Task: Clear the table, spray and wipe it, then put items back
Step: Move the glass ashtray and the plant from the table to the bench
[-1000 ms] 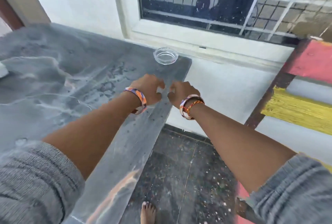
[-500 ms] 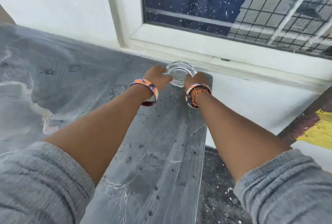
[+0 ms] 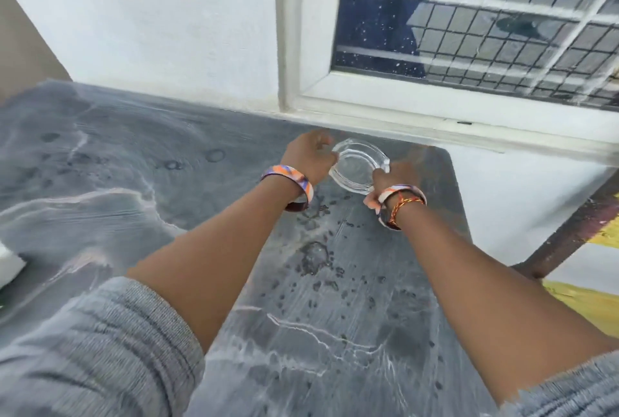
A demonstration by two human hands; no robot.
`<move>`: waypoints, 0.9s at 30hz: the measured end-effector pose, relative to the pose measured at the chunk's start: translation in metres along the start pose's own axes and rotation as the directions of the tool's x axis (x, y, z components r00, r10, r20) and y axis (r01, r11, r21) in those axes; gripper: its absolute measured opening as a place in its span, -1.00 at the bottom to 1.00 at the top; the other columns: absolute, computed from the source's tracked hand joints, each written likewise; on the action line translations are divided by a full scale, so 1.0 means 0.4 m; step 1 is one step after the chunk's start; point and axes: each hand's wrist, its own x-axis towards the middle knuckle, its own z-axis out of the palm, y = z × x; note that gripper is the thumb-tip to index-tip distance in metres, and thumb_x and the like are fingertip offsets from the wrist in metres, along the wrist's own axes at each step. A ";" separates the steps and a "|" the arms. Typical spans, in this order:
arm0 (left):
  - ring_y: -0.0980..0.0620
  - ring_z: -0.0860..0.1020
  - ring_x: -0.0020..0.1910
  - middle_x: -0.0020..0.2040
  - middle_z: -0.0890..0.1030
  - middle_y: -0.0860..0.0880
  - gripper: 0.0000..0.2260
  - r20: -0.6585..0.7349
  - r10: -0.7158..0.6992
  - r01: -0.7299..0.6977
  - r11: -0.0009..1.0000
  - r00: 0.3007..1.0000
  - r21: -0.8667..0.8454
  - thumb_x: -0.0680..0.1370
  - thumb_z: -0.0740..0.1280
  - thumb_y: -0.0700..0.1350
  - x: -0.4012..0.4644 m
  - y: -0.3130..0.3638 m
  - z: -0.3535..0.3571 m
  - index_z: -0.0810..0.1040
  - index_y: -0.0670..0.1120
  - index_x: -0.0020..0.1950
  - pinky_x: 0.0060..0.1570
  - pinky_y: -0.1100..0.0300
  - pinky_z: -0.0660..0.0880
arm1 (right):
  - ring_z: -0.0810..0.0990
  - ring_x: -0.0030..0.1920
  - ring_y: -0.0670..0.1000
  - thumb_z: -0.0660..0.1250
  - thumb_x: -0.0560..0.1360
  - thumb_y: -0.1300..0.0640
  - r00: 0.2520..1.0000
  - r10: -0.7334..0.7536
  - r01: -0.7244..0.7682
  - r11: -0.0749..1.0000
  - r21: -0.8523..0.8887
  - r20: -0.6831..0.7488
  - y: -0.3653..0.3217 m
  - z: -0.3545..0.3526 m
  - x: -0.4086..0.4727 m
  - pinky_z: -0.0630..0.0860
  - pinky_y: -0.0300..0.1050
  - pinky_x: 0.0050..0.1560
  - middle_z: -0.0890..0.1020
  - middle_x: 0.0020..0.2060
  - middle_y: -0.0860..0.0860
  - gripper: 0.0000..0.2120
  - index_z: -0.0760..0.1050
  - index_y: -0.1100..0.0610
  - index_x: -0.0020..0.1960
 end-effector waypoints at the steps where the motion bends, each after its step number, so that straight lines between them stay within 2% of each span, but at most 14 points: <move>1: -0.15 0.50 0.23 0.25 0.55 -0.18 -0.66 0.011 0.024 -0.024 0.997 1.000 0.073 0.48 0.32 -0.21 -0.022 -0.025 -0.043 0.48 -0.20 0.26 0.17 0.13 0.42 | 0.60 -0.05 0.25 0.17 0.49 0.15 1.000 0.001 -0.001 1.000 0.003 0.000 -0.024 0.022 -0.037 0.44 -0.10 -0.19 0.69 -0.20 0.09 -0.69 0.48 0.31 0.14; 4: -0.08 0.48 0.25 0.27 0.53 -0.15 -0.61 0.012 0.064 -0.065 0.966 0.998 0.249 0.47 0.35 -0.17 -0.088 -0.111 -0.189 0.45 -0.21 0.28 0.16 0.22 0.35 | 0.62 -0.03 0.29 0.18 0.47 0.18 1.000 -0.007 0.006 0.998 0.058 0.013 -0.101 0.102 -0.142 0.53 0.01 -0.08 0.63 -0.05 0.29 -0.70 0.50 0.33 0.10; 7: -0.12 0.46 0.26 0.27 0.52 -0.17 -0.59 -0.019 0.062 -0.048 0.907 0.998 0.418 0.47 0.36 -0.12 -0.154 -0.187 -0.356 0.43 -0.20 0.28 0.19 0.16 0.37 | 0.65 -0.27 0.31 0.15 0.48 0.23 0.995 -0.018 0.000 0.984 0.180 0.098 -0.186 0.188 -0.253 0.53 0.05 -0.32 0.56 -0.25 0.30 -0.79 0.46 0.34 0.00; 9: -0.13 0.46 0.27 0.28 0.51 -0.17 -0.59 0.007 0.013 -0.015 0.836 1.000 0.549 0.46 0.37 -0.10 -0.183 -0.232 -0.465 0.44 -0.18 0.28 0.19 0.13 0.38 | 0.64 -0.42 0.22 0.15 0.48 0.25 0.993 -0.018 -0.007 0.978 0.208 0.116 -0.234 0.233 -0.306 0.56 -0.05 -0.46 0.52 -0.30 0.24 -0.84 0.44 0.31 -0.04; 11: -0.12 0.46 0.28 0.31 0.48 -0.17 -0.57 0.059 -0.159 0.065 0.679 0.986 0.732 0.47 0.38 -0.08 -0.218 -0.276 -0.571 0.43 -0.18 0.29 0.23 0.10 0.40 | 0.50 -0.63 0.12 0.12 0.46 0.28 0.991 -0.016 -0.013 0.977 0.215 0.134 -0.278 0.274 -0.357 0.33 -0.26 -0.66 0.45 -0.36 0.19 -0.91 0.38 0.25 -0.18; 13: -0.11 0.52 0.23 0.28 0.53 -0.17 -0.58 0.047 -0.308 0.115 0.486 0.950 0.866 0.45 0.38 -0.03 -0.252 -0.311 -0.653 0.49 -0.19 0.25 0.21 0.07 0.47 | 0.44 -0.65 0.09 0.12 0.45 0.31 0.989 -0.028 -0.001 0.980 0.199 0.142 -0.307 0.306 -0.395 0.25 -0.31 -0.66 0.43 -0.36 0.18 -0.86 0.32 0.22 -0.28; 15: -0.11 0.59 0.14 0.19 0.60 -0.17 -0.59 0.037 -0.403 0.120 0.357 0.915 0.926 0.41 0.42 0.02 -0.296 -0.331 -0.713 0.57 -0.19 0.15 0.14 0.04 0.52 | 0.46 -0.63 0.10 0.12 0.45 0.33 0.987 -0.037 0.003 0.976 0.218 0.153 -0.325 0.334 -0.422 0.31 -0.28 -0.66 0.46 -0.35 0.21 -0.83 0.31 0.21 -0.31; 17: -0.13 0.58 0.15 0.19 0.59 -0.15 -0.55 0.043 -0.473 0.105 0.282 0.880 0.954 0.41 0.41 0.09 -0.323 -0.360 -0.749 0.56 -0.18 0.16 0.17 0.02 0.52 | 0.58 -0.40 0.22 0.14 0.46 0.32 0.986 -0.054 0.017 0.974 0.227 0.156 -0.335 0.353 -0.444 0.48 -0.08 -0.50 0.52 -0.28 0.26 -0.87 0.34 0.24 -0.27; 19: -0.14 0.53 0.21 0.24 0.55 -0.14 -0.58 0.030 -0.492 0.128 0.284 0.870 0.950 0.46 0.36 0.05 -0.332 -0.395 -0.761 0.51 -0.20 0.20 0.23 0.00 0.47 | 0.63 -0.13 0.31 0.17 0.45 0.28 0.985 -0.072 0.042 0.981 0.190 0.155 -0.335 0.367 -0.452 0.53 0.09 -0.23 0.58 -0.19 0.29 -0.92 0.42 0.28 -0.15; 21: -0.16 0.51 0.23 0.25 0.53 -0.16 -0.64 0.030 -0.483 0.152 0.334 0.875 0.930 0.48 0.35 -0.05 -0.332 -0.425 -0.762 0.50 -0.23 0.20 0.26 -0.02 0.44 | 0.62 -0.04 0.32 0.18 0.45 0.26 0.985 -0.072 0.045 0.985 0.169 0.158 -0.329 0.376 -0.459 0.53 0.15 -0.10 0.61 -0.10 0.31 -0.83 0.46 0.31 -0.02; 22: -0.15 0.53 0.21 0.21 0.56 -0.18 -0.70 0.023 -0.477 0.173 0.363 0.879 0.916 0.46 0.36 -0.11 -0.332 -0.437 -0.761 0.54 -0.23 0.14 0.24 -0.01 0.46 | 0.63 -0.04 0.32 0.17 0.45 0.25 0.985 -0.074 0.047 0.985 0.164 0.158 -0.324 0.377 -0.461 0.54 0.16 -0.08 0.62 -0.10 0.33 -0.80 0.46 0.31 0.00; 24: -0.15 0.59 0.09 0.02 0.60 -0.20 -0.88 -0.010 -0.445 0.227 0.437 0.895 0.870 0.38 0.42 -0.18 -0.334 -0.448 -0.756 0.57 -0.19 -0.14 0.11 -0.03 0.51 | 0.64 -0.09 0.32 0.16 0.45 0.25 0.985 -0.073 0.051 0.989 0.139 0.159 -0.313 0.374 -0.468 0.52 0.10 -0.21 0.62 -0.15 0.33 -0.85 0.45 0.30 -0.08; 25: -0.15 0.59 0.09 0.00 0.60 -0.21 -0.89 -0.018 -0.435 0.244 0.469 0.900 0.849 0.37 0.42 -0.18 -0.332 -0.449 -0.754 0.54 -0.16 -0.18 0.08 -0.02 0.52 | 0.64 -0.11 0.32 0.15 0.45 0.25 0.986 -0.072 0.052 0.990 0.132 0.147 -0.307 0.372 -0.469 0.51 0.08 -0.23 0.62 -0.16 0.34 -0.88 0.43 0.29 -0.14; 27: -0.17 0.57 0.13 0.13 0.60 -0.21 -0.80 -0.020 -0.408 0.246 0.512 0.913 0.823 0.40 0.40 -0.10 -0.325 -0.446 -0.747 0.58 -0.16 -0.03 0.12 -0.02 0.50 | 0.65 -0.13 0.32 0.15 0.45 0.26 0.990 -0.055 0.037 0.989 0.141 0.127 -0.297 0.360 -0.473 0.58 0.17 -0.12 0.63 -0.15 0.34 -0.88 0.40 0.27 -0.23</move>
